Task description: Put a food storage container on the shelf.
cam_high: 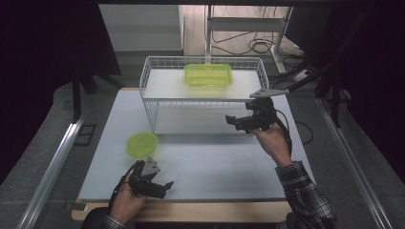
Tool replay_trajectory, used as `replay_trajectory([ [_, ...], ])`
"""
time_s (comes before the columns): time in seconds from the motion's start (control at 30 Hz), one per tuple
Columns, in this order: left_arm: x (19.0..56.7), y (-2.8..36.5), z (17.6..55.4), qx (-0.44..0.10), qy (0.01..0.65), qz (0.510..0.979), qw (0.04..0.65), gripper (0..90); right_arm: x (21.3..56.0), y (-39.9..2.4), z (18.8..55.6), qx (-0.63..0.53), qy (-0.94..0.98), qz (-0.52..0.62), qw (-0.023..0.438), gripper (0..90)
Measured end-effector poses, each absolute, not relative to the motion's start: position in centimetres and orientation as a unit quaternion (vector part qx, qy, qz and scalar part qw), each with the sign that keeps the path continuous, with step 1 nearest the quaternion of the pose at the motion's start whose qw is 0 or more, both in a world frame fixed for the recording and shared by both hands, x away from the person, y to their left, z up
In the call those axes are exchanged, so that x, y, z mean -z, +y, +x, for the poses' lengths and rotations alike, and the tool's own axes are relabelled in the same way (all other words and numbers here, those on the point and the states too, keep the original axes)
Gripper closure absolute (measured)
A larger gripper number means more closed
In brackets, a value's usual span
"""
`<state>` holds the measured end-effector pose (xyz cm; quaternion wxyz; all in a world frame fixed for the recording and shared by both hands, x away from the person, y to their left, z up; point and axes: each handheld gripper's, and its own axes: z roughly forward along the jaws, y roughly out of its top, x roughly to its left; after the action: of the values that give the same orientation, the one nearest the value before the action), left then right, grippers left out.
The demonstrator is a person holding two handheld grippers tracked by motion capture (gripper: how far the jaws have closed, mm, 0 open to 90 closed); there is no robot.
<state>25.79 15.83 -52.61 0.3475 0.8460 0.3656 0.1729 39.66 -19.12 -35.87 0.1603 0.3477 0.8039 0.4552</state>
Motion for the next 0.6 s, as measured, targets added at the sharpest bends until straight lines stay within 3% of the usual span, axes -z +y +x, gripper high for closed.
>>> replay_trajectory([
  [0.6,52.6,16.2,26.0,-0.175,0.372,0.837,0.362,3.5,40.4,-21.2,35.4,-0.443,0.810,0.343,0.173,2.3],
])
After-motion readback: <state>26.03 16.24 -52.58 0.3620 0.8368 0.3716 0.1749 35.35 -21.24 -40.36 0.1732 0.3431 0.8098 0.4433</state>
